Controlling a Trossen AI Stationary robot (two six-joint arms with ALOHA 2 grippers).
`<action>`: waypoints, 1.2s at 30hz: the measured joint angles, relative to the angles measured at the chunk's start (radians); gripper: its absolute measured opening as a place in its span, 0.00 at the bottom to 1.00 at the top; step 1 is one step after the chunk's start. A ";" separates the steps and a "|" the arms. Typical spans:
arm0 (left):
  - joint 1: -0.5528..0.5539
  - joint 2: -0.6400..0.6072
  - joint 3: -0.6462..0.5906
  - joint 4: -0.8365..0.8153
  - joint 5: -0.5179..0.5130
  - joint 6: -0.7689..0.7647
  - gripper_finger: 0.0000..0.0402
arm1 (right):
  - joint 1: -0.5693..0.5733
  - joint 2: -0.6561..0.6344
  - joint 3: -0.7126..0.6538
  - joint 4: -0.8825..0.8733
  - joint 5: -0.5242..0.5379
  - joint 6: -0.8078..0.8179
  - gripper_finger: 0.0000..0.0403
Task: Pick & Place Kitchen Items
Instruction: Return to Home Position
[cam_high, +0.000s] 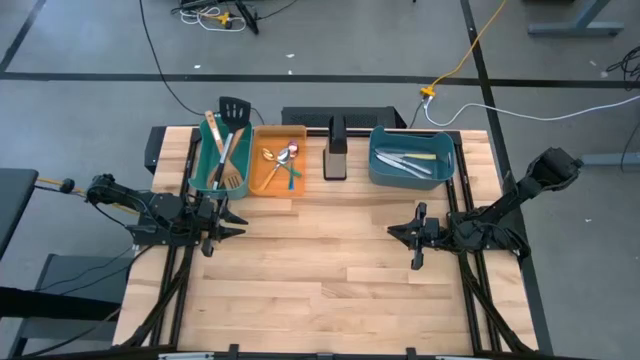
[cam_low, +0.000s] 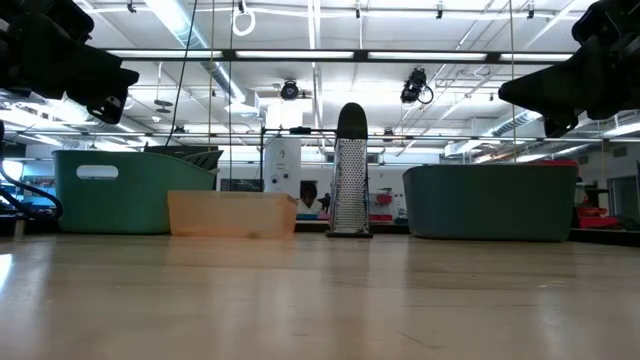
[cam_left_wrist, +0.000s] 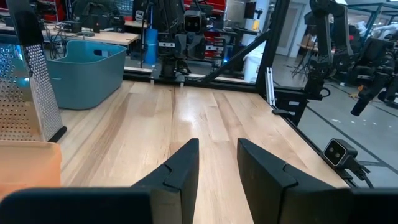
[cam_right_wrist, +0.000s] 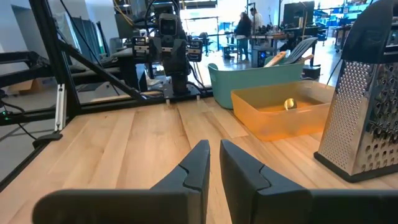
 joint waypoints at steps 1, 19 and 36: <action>0.000 0.000 0.000 0.000 0.000 0.000 0.29 | 0.000 0.000 0.000 0.000 0.000 0.000 0.12; 0.000 0.000 0.001 -0.016 -0.001 0.023 0.29 | 0.000 0.000 0.001 0.000 0.000 0.000 0.12; 0.001 0.046 -0.005 0.101 -0.002 0.052 0.29 | 0.000 0.000 0.001 0.002 -0.001 0.000 0.12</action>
